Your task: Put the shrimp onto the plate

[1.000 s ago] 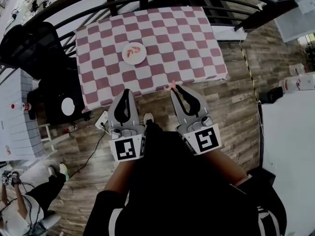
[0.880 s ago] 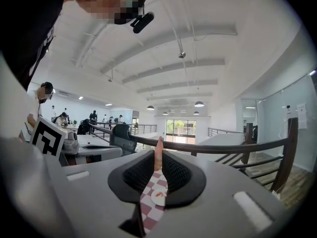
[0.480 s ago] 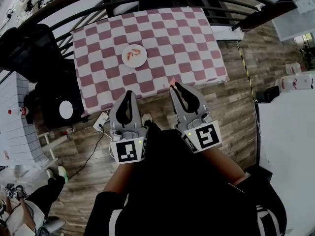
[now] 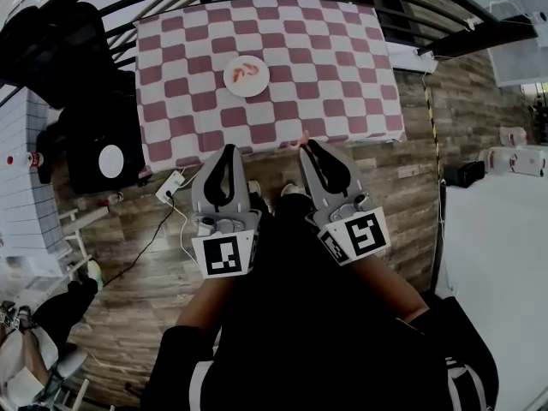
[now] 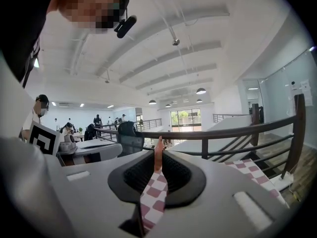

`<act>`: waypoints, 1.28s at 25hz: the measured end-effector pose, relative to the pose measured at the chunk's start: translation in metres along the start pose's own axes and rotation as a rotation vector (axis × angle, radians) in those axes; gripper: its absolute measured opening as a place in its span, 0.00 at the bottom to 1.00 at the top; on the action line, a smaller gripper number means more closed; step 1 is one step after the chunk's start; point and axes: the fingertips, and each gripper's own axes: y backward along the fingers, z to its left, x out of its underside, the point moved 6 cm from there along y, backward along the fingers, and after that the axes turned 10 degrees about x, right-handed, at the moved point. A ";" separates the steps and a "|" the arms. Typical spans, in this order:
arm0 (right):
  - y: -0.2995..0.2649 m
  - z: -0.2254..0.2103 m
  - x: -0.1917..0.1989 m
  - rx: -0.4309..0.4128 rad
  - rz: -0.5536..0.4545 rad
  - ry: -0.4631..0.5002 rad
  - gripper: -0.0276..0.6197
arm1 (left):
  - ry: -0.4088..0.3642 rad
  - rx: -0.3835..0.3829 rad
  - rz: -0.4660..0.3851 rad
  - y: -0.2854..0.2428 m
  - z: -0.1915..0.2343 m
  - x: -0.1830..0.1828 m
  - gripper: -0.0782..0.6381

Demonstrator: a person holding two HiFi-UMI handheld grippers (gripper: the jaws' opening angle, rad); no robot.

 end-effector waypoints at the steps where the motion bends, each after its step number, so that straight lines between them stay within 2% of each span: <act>1: 0.001 0.001 -0.001 -0.006 -0.001 -0.001 0.12 | -0.001 -0.002 0.010 0.003 -0.001 -0.001 0.12; 6: 0.001 0.004 -0.001 -0.049 -0.011 0.006 0.12 | -0.022 -0.037 0.028 0.014 -0.002 -0.002 0.12; 10: 0.000 -0.005 0.003 -0.090 0.006 -0.029 0.12 | -0.036 -0.069 0.042 0.011 -0.006 0.004 0.12; 23: -0.046 -0.045 0.000 -0.176 0.026 0.030 0.12 | -0.029 -0.129 0.087 -0.021 -0.035 0.011 0.12; 32: -0.080 -0.049 0.010 -0.278 0.104 0.066 0.12 | -0.037 -0.166 0.103 -0.039 -0.040 0.019 0.12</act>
